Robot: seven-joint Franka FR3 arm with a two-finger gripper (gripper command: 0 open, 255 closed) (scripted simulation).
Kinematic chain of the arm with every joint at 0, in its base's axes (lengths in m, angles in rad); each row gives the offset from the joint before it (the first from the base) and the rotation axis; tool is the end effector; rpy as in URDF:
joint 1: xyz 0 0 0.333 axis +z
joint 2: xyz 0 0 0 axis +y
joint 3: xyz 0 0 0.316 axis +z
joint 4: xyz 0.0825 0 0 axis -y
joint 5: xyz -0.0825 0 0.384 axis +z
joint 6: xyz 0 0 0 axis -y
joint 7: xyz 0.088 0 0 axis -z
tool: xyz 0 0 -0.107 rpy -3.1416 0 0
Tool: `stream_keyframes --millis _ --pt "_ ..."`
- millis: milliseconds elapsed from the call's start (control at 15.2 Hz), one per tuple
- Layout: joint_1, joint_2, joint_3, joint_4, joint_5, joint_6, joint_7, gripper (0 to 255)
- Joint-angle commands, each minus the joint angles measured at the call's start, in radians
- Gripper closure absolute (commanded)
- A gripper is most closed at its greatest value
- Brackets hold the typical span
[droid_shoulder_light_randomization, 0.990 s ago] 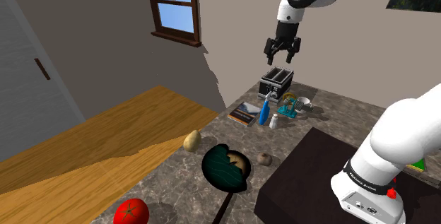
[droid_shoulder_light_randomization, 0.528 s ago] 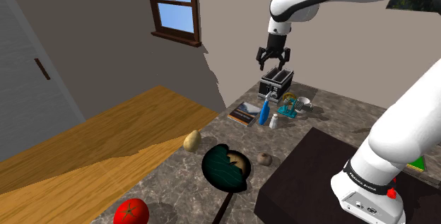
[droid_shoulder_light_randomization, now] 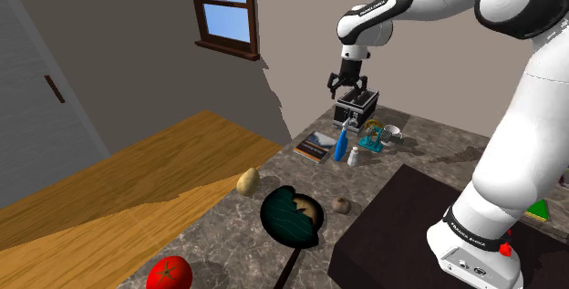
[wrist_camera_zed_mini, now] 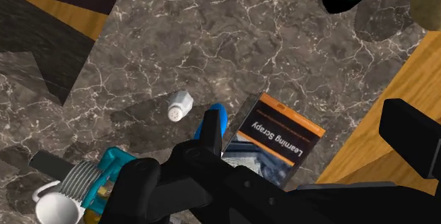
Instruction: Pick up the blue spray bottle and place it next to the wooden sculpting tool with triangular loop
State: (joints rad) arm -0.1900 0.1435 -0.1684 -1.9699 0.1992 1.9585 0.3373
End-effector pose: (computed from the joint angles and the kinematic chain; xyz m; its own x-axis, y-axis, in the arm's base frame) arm 0.5385 -0.1853 0.3889 0.6993 -0.6873 -0.1964 -0.7105 -0.6984 -0.0860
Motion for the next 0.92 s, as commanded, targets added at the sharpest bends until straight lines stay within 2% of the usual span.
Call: stream_keyframes --millis 0,858 --pt "-0.016 0.076 -0.009 0.051 0.030 0.004 0.010 0" --pt "-0.164 0.540 -0.032 0.390 0.214 -0.009 0.075 0"
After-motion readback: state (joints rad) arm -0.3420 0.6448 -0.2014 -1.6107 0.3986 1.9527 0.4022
